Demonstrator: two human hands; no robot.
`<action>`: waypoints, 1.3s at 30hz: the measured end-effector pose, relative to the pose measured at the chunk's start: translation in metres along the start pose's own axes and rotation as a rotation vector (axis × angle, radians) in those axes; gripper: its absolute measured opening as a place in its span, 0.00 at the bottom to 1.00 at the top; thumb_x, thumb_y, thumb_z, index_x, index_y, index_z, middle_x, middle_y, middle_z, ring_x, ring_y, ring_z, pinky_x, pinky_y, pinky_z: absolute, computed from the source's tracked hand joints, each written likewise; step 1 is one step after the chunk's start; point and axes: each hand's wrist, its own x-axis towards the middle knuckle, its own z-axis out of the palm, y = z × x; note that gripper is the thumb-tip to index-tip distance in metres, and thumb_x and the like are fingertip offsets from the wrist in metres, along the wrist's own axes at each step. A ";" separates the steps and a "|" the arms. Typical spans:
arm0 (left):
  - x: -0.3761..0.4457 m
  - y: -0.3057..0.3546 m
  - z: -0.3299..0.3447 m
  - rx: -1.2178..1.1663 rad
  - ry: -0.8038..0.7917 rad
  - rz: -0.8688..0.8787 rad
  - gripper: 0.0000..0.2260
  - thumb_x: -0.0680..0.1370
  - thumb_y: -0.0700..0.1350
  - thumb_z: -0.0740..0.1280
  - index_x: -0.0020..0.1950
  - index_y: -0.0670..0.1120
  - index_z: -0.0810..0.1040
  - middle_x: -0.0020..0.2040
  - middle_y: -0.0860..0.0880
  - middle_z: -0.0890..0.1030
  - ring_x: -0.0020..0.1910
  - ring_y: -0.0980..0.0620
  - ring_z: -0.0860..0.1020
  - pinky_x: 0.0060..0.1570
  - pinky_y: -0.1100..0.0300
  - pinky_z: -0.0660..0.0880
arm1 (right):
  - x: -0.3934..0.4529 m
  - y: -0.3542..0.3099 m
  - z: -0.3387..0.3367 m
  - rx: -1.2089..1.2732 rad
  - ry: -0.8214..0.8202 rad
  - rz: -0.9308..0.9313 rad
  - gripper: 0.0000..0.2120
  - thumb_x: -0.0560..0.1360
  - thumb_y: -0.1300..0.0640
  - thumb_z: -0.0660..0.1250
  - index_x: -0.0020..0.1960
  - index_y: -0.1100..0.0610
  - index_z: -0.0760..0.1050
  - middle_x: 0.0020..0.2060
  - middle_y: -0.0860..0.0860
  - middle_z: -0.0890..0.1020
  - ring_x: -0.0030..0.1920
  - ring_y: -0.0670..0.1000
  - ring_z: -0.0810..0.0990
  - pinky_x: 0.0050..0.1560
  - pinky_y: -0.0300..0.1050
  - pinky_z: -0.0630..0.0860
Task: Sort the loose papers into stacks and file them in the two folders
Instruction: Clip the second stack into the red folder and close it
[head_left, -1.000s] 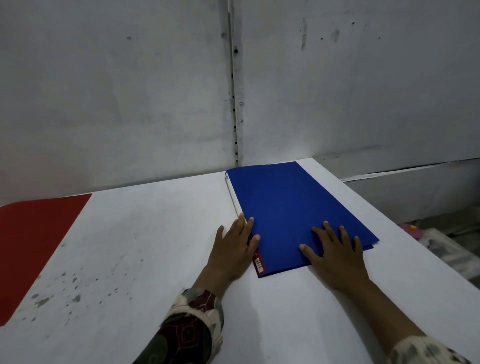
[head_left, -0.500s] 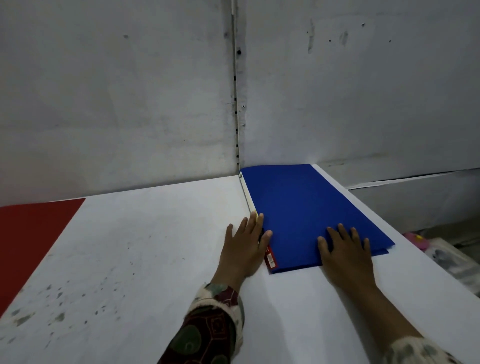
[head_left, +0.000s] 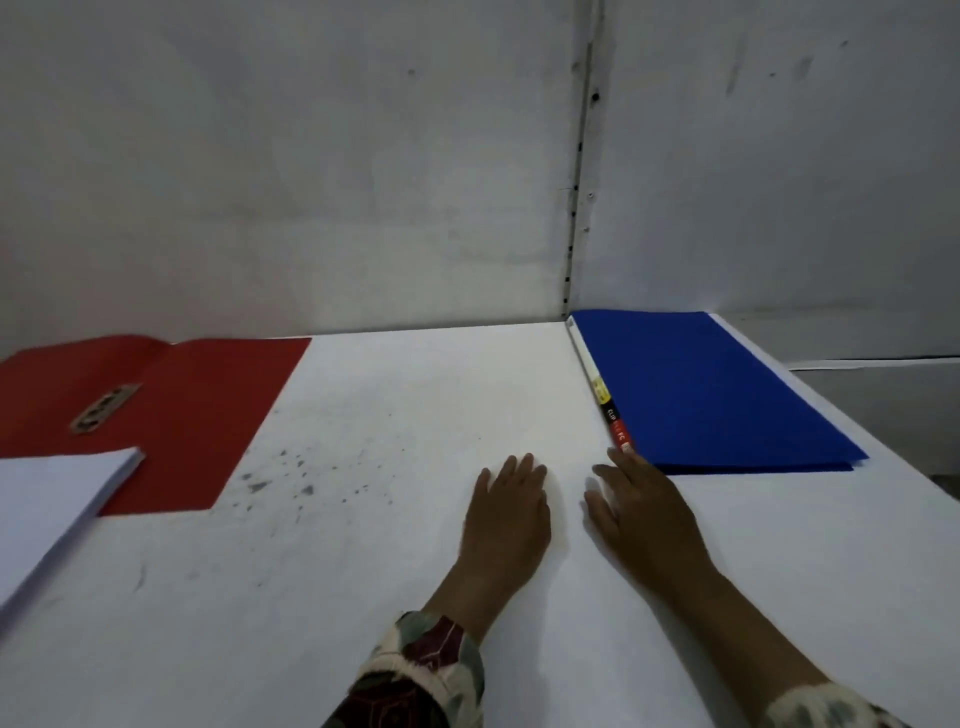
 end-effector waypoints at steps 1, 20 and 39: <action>-0.012 -0.012 -0.003 0.029 0.015 -0.001 0.20 0.82 0.45 0.47 0.75 0.48 0.56 0.77 0.50 0.56 0.76 0.53 0.52 0.74 0.55 0.45 | -0.004 -0.014 0.003 0.022 0.001 -0.026 0.18 0.71 0.50 0.60 0.48 0.59 0.82 0.49 0.58 0.84 0.51 0.58 0.84 0.48 0.53 0.80; -0.158 -0.239 -0.136 0.258 0.300 -0.483 0.17 0.77 0.52 0.60 0.63 0.49 0.75 0.65 0.49 0.76 0.66 0.50 0.71 0.71 0.47 0.56 | -0.024 -0.268 0.027 0.306 -0.214 -0.311 0.22 0.78 0.46 0.58 0.69 0.54 0.66 0.73 0.51 0.63 0.69 0.53 0.66 0.68 0.44 0.61; -0.230 -0.439 -0.188 0.173 0.333 -1.136 0.30 0.77 0.59 0.57 0.67 0.35 0.64 0.64 0.33 0.70 0.63 0.33 0.68 0.62 0.44 0.66 | -0.011 -0.439 0.072 0.609 -0.412 -0.222 0.29 0.76 0.41 0.59 0.73 0.50 0.58 0.71 0.47 0.66 0.70 0.50 0.64 0.72 0.48 0.58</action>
